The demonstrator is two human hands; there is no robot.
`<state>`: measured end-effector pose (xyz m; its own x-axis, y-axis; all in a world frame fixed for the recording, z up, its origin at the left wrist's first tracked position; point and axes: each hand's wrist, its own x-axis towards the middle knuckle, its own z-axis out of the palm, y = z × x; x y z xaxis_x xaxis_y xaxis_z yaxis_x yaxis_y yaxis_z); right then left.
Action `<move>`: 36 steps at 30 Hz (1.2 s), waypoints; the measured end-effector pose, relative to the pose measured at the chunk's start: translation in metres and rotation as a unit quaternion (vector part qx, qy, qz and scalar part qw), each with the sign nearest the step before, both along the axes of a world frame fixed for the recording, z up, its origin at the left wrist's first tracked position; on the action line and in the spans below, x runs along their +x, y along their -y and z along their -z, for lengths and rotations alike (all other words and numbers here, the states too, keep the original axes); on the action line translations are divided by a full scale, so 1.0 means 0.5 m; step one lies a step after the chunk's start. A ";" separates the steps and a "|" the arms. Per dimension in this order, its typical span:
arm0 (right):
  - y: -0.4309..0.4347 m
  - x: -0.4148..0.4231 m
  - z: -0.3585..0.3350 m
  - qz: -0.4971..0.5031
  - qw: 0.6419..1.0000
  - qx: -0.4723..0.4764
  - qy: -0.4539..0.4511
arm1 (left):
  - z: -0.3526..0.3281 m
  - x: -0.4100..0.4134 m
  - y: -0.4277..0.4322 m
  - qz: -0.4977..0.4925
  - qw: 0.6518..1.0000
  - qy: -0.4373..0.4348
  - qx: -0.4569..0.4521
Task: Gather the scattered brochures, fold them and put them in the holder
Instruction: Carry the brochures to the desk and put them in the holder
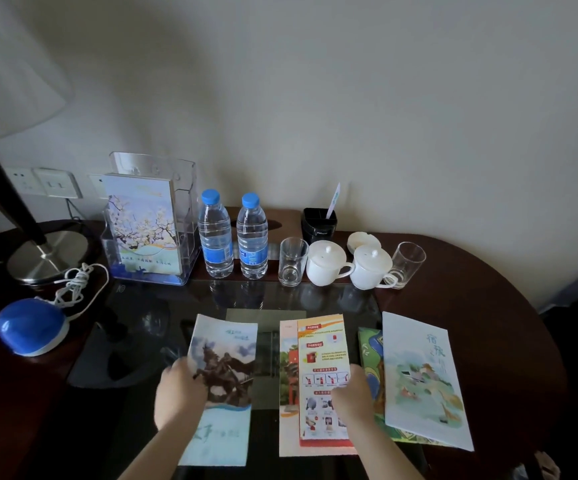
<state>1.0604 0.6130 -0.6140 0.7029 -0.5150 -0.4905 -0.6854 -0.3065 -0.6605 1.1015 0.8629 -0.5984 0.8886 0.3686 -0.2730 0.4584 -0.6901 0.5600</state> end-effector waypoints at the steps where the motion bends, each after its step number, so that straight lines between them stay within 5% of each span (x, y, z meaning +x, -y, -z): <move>1: -0.008 0.003 -0.001 -0.006 1.000 0.004 0.002 | -0.009 -0.002 -0.008 0.009 0.997 -0.015 0.072; 4: -0.037 0.016 -0.020 0.003 0.998 0.058 0.025 | -0.033 -0.002 -0.006 0.039 0.976 -0.029 0.213; 7: -0.069 0.048 -0.085 0.009 0.990 0.118 0.078 | -0.087 0.018 0.036 0.071 0.994 -0.022 -0.078; 9: -0.099 0.078 -0.146 -0.026 0.977 0.166 0.134 | -0.137 0.034 0.067 0.072 0.956 -0.059 -0.279; 11: -0.136 0.108 -0.203 -0.045 0.967 0.199 0.154 | -0.178 0.059 0.068 0.067 0.942 -0.011 -0.329; 14: -0.187 0.155 -0.260 -0.074 0.955 0.234 0.169 | -0.236 0.106 0.019 0.004 0.942 0.069 -0.329; 18: -0.238 0.222 -0.308 -0.124 0.955 0.216 0.161 | -0.278 0.154 -0.077 0.096 0.954 0.102 -0.264; 23: -0.332 0.324 -0.380 -0.249 0.931 0.087 0.254 | -0.322 0.247 -0.205 0.107 0.964 0.162 -0.184; 28: -0.449 0.483 -0.400 -0.222 0.911 -0.050 0.343 | -0.348 0.375 -0.303 0.015 0.950 0.281 -0.133; 36: -0.555 0.586 -0.291 -0.181 0.919 -0.113 0.331 | -0.264 0.467 -0.341 -0.033 0.940 0.297 -0.166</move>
<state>1.3532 0.8904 -0.4683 0.9541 -0.2253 0.1972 0.0173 -0.6159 -0.7876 1.3352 1.0336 -0.4662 0.8987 0.4110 0.1533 0.0333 -0.4122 0.9105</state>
